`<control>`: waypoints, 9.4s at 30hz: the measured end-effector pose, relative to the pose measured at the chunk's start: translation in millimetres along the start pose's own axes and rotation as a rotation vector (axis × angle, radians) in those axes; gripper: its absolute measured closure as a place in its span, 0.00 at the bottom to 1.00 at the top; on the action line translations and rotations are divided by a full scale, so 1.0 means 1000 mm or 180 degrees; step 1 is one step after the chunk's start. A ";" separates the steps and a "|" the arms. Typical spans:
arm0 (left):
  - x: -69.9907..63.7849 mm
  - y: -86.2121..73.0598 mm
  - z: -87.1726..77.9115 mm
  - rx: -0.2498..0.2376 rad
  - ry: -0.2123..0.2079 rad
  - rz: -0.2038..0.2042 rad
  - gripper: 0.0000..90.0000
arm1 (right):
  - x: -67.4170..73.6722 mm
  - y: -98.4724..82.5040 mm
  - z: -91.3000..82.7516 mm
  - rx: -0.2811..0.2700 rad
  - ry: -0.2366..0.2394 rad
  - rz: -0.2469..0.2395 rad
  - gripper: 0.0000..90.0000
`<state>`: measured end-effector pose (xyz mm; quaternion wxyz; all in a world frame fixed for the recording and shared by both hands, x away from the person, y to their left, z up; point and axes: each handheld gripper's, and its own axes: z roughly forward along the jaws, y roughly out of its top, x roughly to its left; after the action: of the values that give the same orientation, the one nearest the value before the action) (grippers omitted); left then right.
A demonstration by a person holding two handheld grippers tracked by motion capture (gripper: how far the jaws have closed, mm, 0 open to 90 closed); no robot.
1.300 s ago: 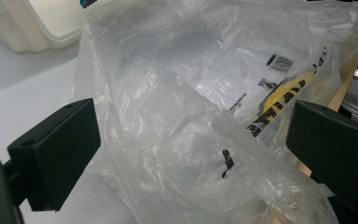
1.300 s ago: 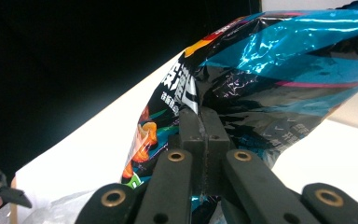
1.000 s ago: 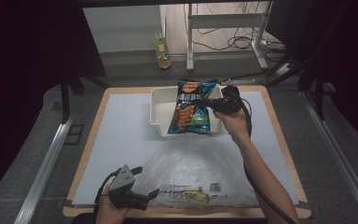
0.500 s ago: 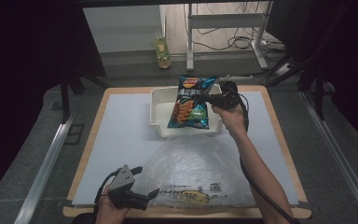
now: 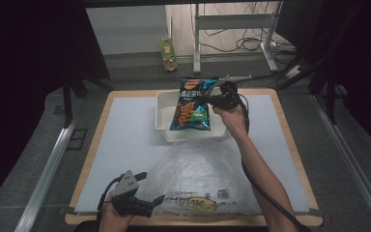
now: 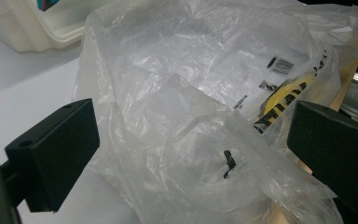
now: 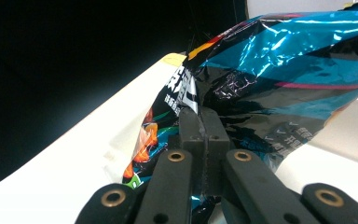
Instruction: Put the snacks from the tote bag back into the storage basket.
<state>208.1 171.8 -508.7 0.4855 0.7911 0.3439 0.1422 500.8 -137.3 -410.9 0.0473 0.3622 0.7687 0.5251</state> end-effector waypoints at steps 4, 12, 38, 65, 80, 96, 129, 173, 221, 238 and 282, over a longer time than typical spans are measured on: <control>0.000 0.000 0.000 -0.0003 0.0003 0.0000 0.02 | 0.000 0.002 0.010 0.0032 0.0008 -0.0021 1.00; 0.001 -0.001 -0.001 -0.0001 -0.0010 -0.0010 0.02 | 0.001 0.006 0.030 0.0082 0.0027 -0.0074 1.00; 0.001 -0.002 -0.001 0.0025 -0.0025 -0.0025 0.02 | -0.013 0.002 0.070 0.0155 0.0011 -0.0010 1.00; 0.001 -0.002 0.001 0.0045 -0.0040 -0.0040 0.02 | -0.027 -0.014 0.086 0.0335 -0.0309 0.0073 0.99; 0.001 -0.002 0.001 0.0050 -0.0025 -0.0040 0.02 | -0.027 -0.015 0.084 0.0425 -0.0465 0.0023 0.84; 0.002 -0.003 0.003 0.0117 0.0098 0.0006 0.03 | -0.018 -0.015 0.067 0.0372 -0.0430 -0.0068 0.66; 0.003 -0.004 0.003 0.0099 0.0101 0.0010 0.01 | 0.017 -0.024 0.040 0.0518 -0.0471 -0.0556 0.37; 0.004 -0.005 0.003 0.0117 0.0162 0.0028 0.01 | 0.059 -0.063 -0.006 0.0617 -0.0312 -0.0945 0.24; 0.013 -0.007 -0.004 -0.0014 0.0248 -0.0083 0.01 | 0.079 -0.117 -0.053 0.0605 -0.0085 -0.1053 0.09; 0.013 -0.006 -0.004 0.0004 0.0205 -0.0120 0.02 | 0.089 -0.137 -0.081 0.0594 -0.0170 -0.1087 0.09; 0.020 -0.006 -0.011 -0.0045 0.0239 -0.0185 0.01 | 0.093 -0.170 -0.143 0.0389 -0.0337 -0.1042 0.04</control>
<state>214.5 194.5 -511.0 0.4818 0.7714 0.3837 0.1600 281.5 -223.6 -462.1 0.1504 0.2615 0.8443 0.4430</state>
